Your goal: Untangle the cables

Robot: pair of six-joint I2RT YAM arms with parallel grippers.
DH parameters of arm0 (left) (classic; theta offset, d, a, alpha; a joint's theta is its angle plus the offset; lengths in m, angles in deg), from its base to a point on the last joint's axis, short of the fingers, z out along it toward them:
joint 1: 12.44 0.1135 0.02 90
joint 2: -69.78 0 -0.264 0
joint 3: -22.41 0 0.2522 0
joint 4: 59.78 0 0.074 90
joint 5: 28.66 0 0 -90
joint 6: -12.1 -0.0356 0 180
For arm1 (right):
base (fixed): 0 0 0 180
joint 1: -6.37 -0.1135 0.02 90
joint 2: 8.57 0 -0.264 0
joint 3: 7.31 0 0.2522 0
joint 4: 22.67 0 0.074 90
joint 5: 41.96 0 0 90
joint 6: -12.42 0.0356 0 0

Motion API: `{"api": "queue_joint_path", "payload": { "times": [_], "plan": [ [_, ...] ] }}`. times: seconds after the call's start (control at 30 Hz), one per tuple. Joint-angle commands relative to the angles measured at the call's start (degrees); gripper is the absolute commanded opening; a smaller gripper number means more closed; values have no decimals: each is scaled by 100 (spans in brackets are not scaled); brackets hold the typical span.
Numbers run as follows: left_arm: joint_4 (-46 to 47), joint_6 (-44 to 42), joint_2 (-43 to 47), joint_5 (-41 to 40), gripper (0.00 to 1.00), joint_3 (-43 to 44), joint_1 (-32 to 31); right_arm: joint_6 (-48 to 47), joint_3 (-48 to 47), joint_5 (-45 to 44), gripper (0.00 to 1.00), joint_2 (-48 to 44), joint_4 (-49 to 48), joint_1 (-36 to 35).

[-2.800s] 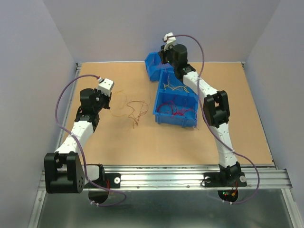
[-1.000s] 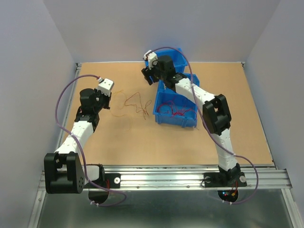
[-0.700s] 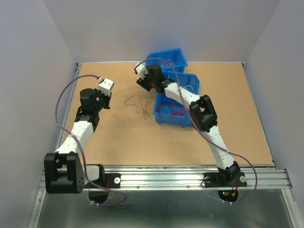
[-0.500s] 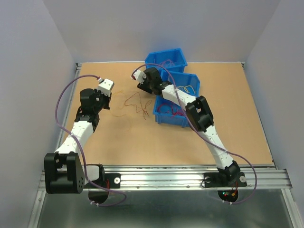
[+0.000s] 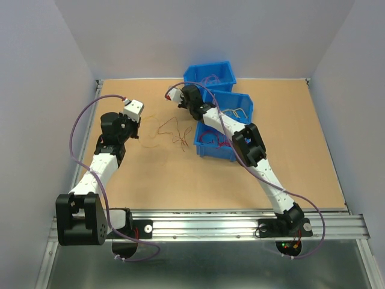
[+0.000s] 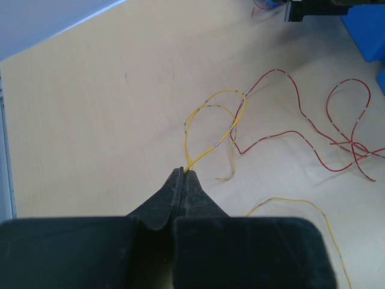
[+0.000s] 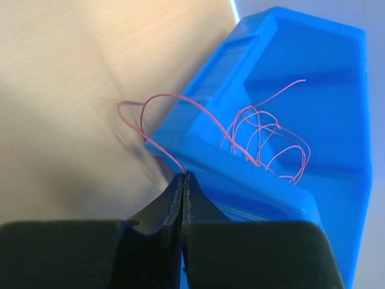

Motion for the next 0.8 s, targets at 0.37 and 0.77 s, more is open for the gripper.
{"api": "queue_joint_path", "payload": {
  "times": [0.37, 0.77],
  "plan": [
    [91, -65, 70, 71, 0, 220, 23, 1615, 416, 1567, 1, -1267, -659, 181],
    [100, -65, 70, 88, 0, 229, 31, 4416, -174, 2858, 1, -1188, -1396, 1305]
  ]
}}
